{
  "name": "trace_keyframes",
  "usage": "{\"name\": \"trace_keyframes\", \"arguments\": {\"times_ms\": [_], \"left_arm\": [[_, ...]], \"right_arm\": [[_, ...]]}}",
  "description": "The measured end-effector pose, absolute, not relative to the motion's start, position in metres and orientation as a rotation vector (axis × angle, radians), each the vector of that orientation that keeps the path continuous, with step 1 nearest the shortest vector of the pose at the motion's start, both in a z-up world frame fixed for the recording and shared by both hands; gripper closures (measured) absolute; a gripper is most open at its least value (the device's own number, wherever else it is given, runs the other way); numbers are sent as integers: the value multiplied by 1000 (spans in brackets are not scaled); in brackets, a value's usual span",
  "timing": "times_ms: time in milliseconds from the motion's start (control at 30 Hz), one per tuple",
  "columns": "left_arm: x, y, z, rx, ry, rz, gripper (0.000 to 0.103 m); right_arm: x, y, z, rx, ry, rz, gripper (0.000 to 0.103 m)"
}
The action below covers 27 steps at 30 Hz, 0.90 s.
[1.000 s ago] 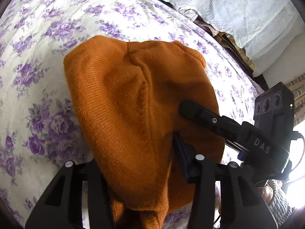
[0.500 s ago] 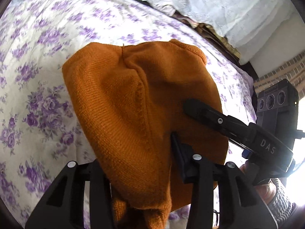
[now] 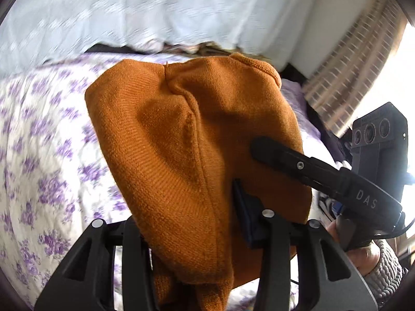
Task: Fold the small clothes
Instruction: 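Carry the bundle with the right tool toward the stack of folded clothes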
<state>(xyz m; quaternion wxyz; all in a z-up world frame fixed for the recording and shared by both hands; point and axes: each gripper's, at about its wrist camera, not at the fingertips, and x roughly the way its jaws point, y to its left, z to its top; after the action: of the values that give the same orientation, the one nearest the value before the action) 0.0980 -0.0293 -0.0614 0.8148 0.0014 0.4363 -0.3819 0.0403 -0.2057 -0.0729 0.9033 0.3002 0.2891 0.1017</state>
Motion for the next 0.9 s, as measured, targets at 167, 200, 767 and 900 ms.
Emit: {"name": "trace_keyframes", "arguments": {"times_ms": [167, 200, 767, 900], "left_arm": [[63, -62, -39, 73, 882, -924, 63], [55, -71, -35, 89, 872, -952, 63], [-64, -202, 4, 290, 773, -1284, 63], [-92, -238, 11, 331, 755, -1358, 62]], "right_arm": [[-20, -227, -52, 640, 507, 114, 66], [-34, -232, -49, 644, 488, 91, 66], [-202, -325, -29, 722, 264, -209, 66], [-240, -346, -27, 740, 221, -275, 66]]}}
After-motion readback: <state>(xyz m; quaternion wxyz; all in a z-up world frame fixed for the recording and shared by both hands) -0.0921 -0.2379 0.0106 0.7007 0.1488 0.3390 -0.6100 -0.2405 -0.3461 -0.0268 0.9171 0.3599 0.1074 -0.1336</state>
